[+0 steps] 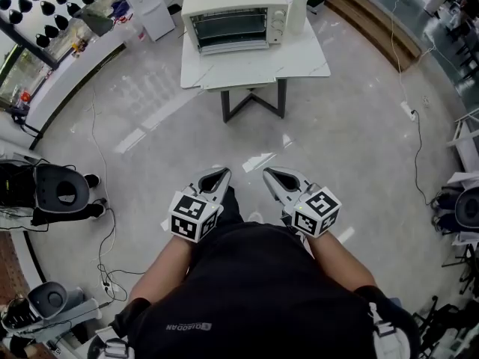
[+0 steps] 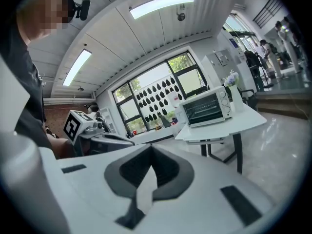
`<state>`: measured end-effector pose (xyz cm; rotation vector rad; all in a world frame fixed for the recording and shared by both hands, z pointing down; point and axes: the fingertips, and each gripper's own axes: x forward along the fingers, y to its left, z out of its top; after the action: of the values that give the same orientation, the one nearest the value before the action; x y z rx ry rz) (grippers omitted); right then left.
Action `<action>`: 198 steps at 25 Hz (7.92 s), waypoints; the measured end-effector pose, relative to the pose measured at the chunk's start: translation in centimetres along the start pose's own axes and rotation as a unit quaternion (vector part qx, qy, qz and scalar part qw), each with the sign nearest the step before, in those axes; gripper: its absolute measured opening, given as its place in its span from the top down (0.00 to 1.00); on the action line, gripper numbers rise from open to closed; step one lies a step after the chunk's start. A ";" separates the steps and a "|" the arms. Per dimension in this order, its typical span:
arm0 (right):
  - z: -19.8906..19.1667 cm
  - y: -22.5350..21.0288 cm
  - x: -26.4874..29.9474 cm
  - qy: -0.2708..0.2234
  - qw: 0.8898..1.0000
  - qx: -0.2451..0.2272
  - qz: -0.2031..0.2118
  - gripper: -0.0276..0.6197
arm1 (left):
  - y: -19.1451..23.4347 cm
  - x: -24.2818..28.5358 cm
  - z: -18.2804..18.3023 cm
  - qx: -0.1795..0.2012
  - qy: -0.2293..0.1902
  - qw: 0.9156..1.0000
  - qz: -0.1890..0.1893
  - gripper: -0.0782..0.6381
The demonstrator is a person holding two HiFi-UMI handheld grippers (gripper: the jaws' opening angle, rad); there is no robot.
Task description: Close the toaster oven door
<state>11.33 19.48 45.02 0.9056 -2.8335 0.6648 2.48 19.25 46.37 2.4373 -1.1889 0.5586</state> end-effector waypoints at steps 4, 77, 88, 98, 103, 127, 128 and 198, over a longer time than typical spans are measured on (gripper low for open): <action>0.4 -1.5 0.9 0.006 1.000 0.000 -0.012 0.96 | 1.6 1.9 1.2 0.001 -0.001 1.000 -0.009 0.89; 19.0 -26.0 30.4 0.027 0.997 -0.059 -0.047 0.96 | 33.8 21.7 19.5 -0.004 -0.035 0.999 0.007 0.89; 19.0 -26.4 29.9 0.011 0.997 -0.056 -0.046 0.96 | 33.0 21.9 19.7 0.005 -0.028 1.000 0.008 0.89; 19.3 -25.9 30.3 0.004 0.997 -0.063 -0.052 0.92 | 33.5 21.6 19.8 0.001 -0.030 1.000 -0.003 0.89; 19.6 -26.1 30.3 0.004 0.997 -0.061 -0.052 0.87 | 33.5 21.7 19.9 0.003 -0.030 1.000 -0.003 0.89; 18.1 -26.2 30.7 0.001 1.000 0.002 -0.025 0.73 | 34.5 21.7 17.8 -0.022 -0.012 1.000 -0.004 0.89; 17.7 -26.5 30.6 0.001 1.000 0.010 -0.027 0.73 | 34.7 21.7 17.5 -0.026 -0.008 1.000 -0.003 0.89; 4.4 -42.7 27.7 -0.031 0.938 0.315 -0.145 0.76 | 34.3 21.5 16.2 -0.043 0.003 0.999 0.021 0.89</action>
<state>13.22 -28.29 63.14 1.4049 -2.4628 1.5568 -9.86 -22.49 48.54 2.3424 -1.2375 0.5170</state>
